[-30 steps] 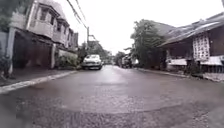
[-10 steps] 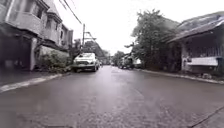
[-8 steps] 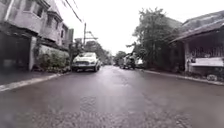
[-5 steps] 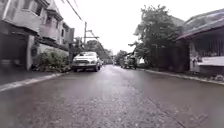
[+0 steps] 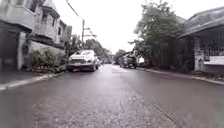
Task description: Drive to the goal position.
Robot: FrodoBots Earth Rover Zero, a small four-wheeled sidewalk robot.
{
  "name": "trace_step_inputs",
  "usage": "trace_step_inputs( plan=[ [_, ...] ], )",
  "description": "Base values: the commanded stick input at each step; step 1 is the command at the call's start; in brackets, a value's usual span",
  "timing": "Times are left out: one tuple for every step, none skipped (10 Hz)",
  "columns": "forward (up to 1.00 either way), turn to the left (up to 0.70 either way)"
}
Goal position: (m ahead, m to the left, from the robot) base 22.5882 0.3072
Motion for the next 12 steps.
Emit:
trace_step_inputs(
  plan=[
    [1.00,0.00],
    [1.00,0.00],
    [1.00,0.00],
    [1.00,0.00],
    [1.00,0.00],
    [1.00,0.00],
    [1.00,0.00],
    [1.00,0.00],
    [1.00,0.00],
    [1.00,0.00],
    [1.00,0.00],
    [1.00,0.00]
  ],
)
